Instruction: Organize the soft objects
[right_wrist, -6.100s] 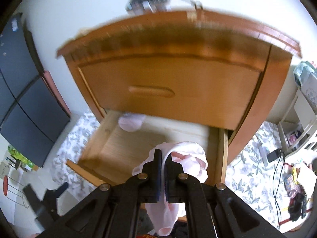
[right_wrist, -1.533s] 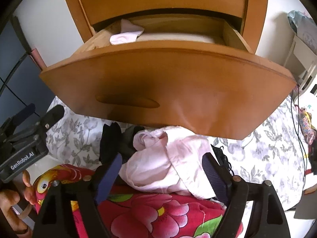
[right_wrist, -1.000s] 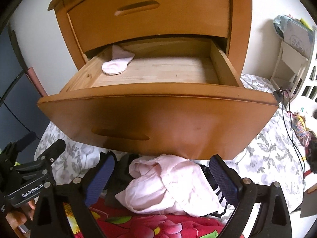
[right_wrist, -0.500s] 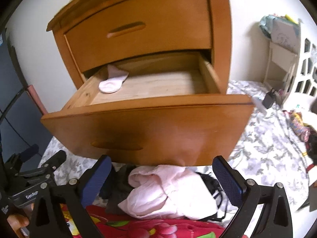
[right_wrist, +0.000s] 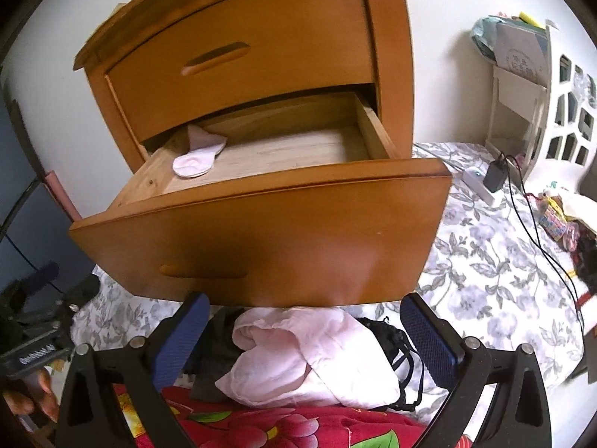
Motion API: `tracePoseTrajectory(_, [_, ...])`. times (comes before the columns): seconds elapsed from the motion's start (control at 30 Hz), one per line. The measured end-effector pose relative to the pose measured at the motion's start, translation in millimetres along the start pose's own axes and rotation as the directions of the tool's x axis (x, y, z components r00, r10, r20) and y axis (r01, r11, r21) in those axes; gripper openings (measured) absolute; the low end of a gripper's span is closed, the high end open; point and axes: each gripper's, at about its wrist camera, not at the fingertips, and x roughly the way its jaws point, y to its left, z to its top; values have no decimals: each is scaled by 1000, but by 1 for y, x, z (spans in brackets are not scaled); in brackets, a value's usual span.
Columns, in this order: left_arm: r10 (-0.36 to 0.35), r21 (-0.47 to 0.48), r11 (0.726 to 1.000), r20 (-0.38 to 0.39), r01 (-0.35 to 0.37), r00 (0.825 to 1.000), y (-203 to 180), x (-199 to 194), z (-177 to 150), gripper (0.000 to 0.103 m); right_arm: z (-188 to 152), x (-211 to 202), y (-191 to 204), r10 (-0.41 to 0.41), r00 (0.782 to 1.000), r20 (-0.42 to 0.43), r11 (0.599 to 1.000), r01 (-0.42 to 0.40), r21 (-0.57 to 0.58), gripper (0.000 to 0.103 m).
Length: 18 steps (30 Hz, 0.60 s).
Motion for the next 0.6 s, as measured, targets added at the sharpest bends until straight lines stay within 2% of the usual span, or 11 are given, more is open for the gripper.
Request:
tracePoseTrajectory(0.17, [-25, -4, 1000, 65, 26, 998, 17, -18, 43, 102, 0, 2, -2, 0, 1000, -9, 1000, 0, 12, 103])
tracePoseTrajectory(0.33, [-69, -73, 995, 68, 74, 995, 37, -19, 91, 102, -1, 4, -4, 8, 1000, -21, 1000, -8, 22, 103])
tracePoseTrajectory(0.47, [-71, -98, 992, 26, 73, 997, 43, -5, 126, 102, -1, 6, -6, 12, 999, -30, 999, -11, 33, 103])
tracePoseTrajectory(0.6, [-104, -182, 979, -50, 93, 993, 53, 23, 150, 102, -2, 8, -7, 19, 999, -36, 999, -18, 39, 103])
